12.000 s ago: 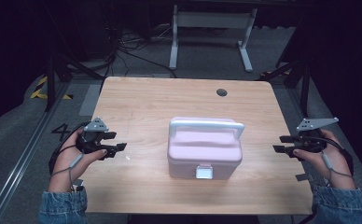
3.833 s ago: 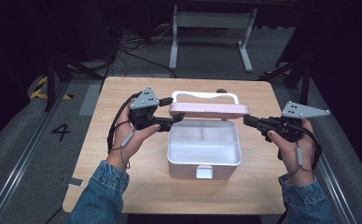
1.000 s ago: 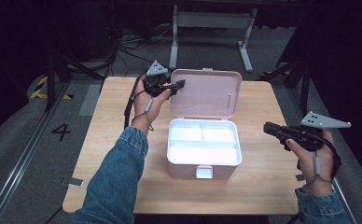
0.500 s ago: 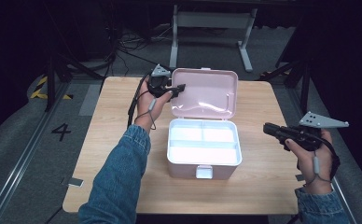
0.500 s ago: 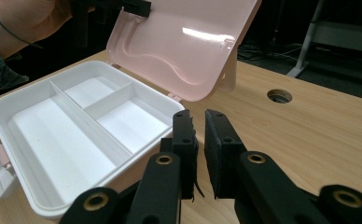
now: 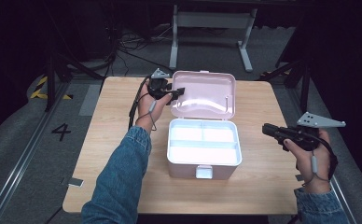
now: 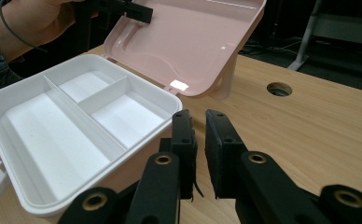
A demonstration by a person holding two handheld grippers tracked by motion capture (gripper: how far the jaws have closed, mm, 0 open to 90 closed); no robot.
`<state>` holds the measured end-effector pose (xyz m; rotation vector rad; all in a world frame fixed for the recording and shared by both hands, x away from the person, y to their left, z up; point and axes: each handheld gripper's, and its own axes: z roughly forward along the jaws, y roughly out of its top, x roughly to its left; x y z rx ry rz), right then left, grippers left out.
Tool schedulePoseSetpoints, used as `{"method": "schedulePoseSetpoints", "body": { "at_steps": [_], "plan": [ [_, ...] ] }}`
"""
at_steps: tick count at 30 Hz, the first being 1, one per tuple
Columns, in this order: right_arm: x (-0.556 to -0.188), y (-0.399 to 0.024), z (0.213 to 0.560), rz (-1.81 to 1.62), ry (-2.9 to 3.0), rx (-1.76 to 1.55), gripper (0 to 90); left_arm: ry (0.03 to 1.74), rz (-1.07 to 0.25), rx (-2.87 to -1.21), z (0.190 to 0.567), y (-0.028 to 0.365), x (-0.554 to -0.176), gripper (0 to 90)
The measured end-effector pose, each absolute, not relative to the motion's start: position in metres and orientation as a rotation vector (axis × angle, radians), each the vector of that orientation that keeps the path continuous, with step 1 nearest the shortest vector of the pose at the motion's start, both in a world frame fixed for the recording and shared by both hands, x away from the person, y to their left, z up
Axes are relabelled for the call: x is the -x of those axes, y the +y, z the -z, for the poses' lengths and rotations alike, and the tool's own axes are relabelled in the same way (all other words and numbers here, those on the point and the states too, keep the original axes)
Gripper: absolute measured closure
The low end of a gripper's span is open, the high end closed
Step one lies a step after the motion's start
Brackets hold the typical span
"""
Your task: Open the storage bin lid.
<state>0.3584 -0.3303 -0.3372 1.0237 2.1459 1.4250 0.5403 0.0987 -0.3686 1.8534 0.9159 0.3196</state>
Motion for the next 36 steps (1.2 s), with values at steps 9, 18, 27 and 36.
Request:
{"method": "schedulePoseSetpoints", "body": {
  "at_steps": [9,18,27,36],
  "plan": [
    [-0.360,-0.331,0.340,-1.417,2.154,-1.031,82.6,0.948,-0.288,-1.865,0.380,0.100,-0.546,50.0],
    [-0.361,-0.330,0.342,-1.418,2.160,-1.041,81.8,0.998,-0.259,-1.884,0.388,0.100,-0.548,48.4],
    [-0.362,-0.329,0.343,-1.417,2.168,-1.045,81.1,1.018,-0.242,-1.933,0.393,0.100,-0.549,45.4],
    [-0.363,-0.327,0.344,-1.421,2.176,-1.043,80.7,1.039,-0.262,-2.019,0.399,0.097,-0.548,45.7]
  ]
}}
